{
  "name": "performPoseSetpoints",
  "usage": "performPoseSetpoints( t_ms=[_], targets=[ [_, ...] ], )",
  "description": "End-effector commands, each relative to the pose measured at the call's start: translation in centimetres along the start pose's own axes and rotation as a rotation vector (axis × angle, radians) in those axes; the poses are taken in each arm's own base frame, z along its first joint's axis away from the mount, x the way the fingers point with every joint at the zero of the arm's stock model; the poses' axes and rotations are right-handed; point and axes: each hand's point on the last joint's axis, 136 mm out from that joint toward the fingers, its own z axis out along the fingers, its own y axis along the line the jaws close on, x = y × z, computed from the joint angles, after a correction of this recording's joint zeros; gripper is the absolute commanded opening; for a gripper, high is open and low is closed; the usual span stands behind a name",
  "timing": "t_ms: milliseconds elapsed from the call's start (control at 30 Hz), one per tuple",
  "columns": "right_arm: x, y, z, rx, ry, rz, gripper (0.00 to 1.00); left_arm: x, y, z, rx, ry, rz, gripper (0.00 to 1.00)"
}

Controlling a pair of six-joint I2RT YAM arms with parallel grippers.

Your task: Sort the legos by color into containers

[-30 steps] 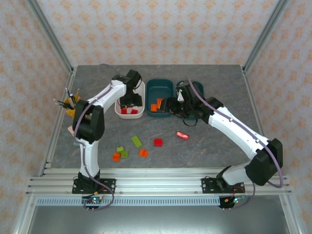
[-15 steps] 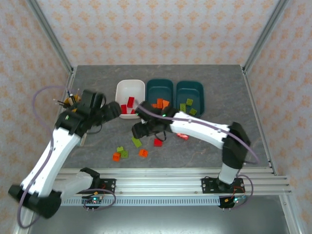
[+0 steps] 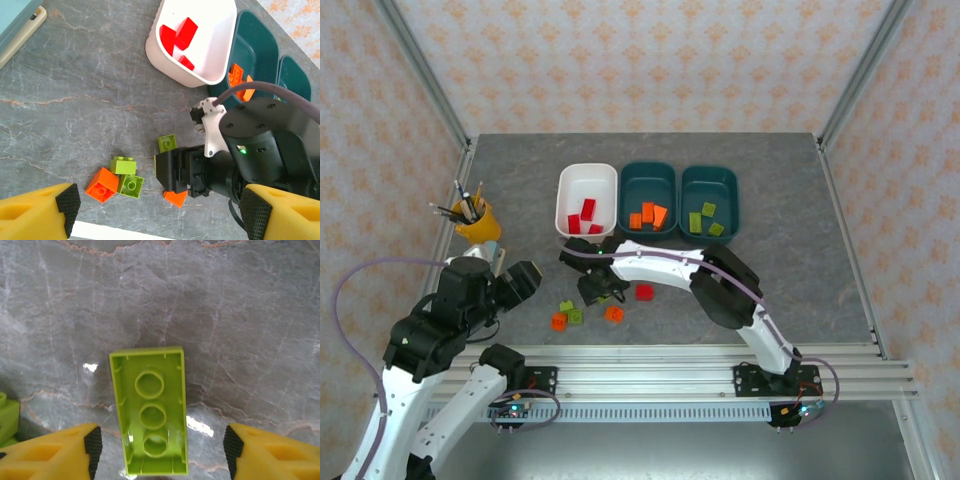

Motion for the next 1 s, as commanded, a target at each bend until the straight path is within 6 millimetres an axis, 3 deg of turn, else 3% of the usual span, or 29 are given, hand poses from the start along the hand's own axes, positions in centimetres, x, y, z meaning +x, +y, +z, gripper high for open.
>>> performPoseSetpoints(
  t_ms=[0, 233, 400, 500, 600, 700, 800, 967],
  targets=[
    [-0.4, -0.7, 0.4, 0.052, 0.001, 0.019, 0.63, 1.0, 0.6, -0.1, -0.013, 0.037, -0.011, 0.86],
    [0.2, -1.4, 1.8, 0.088, 0.019, 0.044, 0.42, 1.3, 0.4, -0.3, 0.013, 0.048, -0.005, 0.86],
    [0.0, -1.8, 1.3, 0.105, -0.003, 0.057, 0.29, 1.5, -0.4, -0.1, 0.057, 0.06, -0.003, 0.86],
    [-1.0, -2.0, -0.5, 0.102, -0.054, 0.07, 0.25, 1.6, -1.4, 0.2, 0.101, 0.074, -0.004, 0.86],
    [-2.5, -3.0, -3.8, 0.094, -0.12, 0.109, 0.24, 1.5, -3.1, 0.6, 0.169, 0.091, -0.008, 0.85],
    [-4.0, -5.9, -7.8, 0.099, -0.189, 0.177, 0.24, 1.0, -5.4, 1.1, 0.247, 0.106, -0.007, 0.85],
    [-4.8, -10.5, -11.4, 0.115, -0.246, 0.263, 0.24, 0.1, -7.9, 1.9, 0.305, 0.12, 0.001, 0.85],
    [-4.3, -19.9, -13.8, 0.172, -0.242, 0.42, 0.24, -0.9, -12.1, 4.2, 0.338, 0.14, 0.063, 0.85]
  ],
)
